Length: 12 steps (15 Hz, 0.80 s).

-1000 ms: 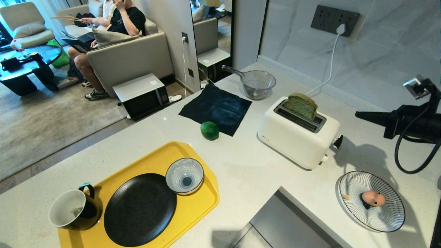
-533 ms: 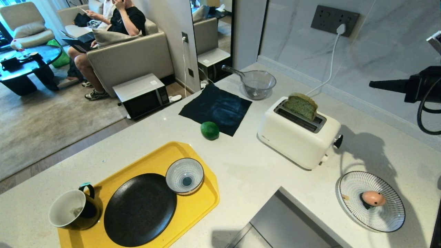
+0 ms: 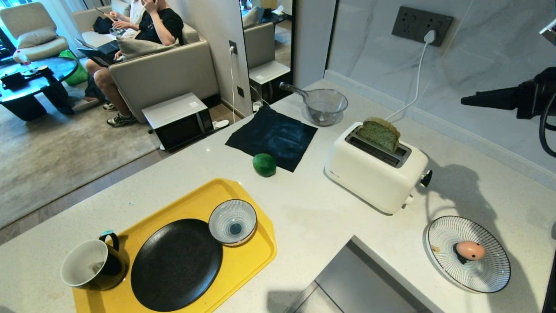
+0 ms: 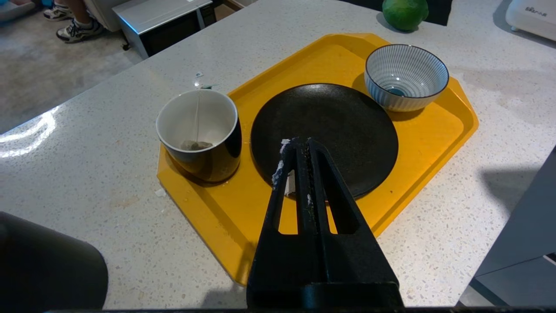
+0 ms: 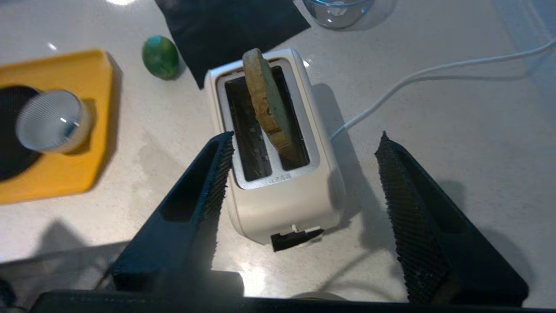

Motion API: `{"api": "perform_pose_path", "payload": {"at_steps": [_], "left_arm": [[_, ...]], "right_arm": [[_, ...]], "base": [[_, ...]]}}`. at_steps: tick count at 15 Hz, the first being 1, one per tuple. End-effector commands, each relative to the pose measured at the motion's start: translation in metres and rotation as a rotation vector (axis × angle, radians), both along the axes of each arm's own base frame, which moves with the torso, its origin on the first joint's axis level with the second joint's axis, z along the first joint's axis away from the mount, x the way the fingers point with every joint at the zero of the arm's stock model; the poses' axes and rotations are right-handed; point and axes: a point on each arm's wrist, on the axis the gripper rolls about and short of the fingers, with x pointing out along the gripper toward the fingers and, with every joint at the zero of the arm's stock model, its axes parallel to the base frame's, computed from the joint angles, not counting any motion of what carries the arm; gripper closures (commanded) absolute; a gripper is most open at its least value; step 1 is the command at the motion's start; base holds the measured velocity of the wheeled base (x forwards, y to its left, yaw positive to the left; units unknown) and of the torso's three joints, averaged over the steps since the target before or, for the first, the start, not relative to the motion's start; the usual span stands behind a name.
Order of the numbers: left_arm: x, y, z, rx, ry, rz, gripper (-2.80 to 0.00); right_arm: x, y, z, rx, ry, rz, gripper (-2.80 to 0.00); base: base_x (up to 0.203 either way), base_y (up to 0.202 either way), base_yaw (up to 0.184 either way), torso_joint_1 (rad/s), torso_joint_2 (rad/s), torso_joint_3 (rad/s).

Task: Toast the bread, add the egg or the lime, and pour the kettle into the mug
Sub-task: Put the baked bread on a plate

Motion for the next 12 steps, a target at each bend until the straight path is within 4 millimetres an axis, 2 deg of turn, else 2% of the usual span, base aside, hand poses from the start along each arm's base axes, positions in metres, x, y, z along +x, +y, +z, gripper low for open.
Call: {"api": "perform_pose_path", "payload": {"at_steps": [1, 5, 7, 10, 12], "left_arm": [[0.001, 0.000, -0.005, 0.000, 0.016, 0.001, 0.00], [0.001, 0.000, -0.005, 0.000, 0.016, 0.000, 0.00], [0.001, 0.000, -0.005, 0.000, 0.016, 0.000, 0.00], [0.001, 0.000, -0.005, 0.000, 0.016, 0.001, 0.00], [0.001, 0.000, -0.005, 0.000, 0.016, 0.000, 0.00]], "right_arm": [[0.001, 0.004, 0.002, -0.132, -0.032, 0.012, -2.80], [0.016, 0.003, -0.017, -0.389, -0.058, -0.003, -2.80], [0.029, 0.006, -0.015, -0.467, -0.088, -0.012, -2.80], [0.043, 0.024, -0.003, -0.477, -0.143, 0.035, -2.80], [0.044, 0.038, 0.003, -0.401, -0.056, 0.059, -2.80]], "base": [[0.000, 0.000, 0.000, 0.000, 0.00, 0.000], [0.000, 0.000, 0.000, 0.000, 0.00, 0.000], [0.000, 0.000, 0.000, 0.000, 0.00, 0.000], [0.000, 0.000, 0.000, 0.000, 0.00, 0.000], [0.000, 0.000, 0.000, 0.000, 0.00, 0.000]]}}
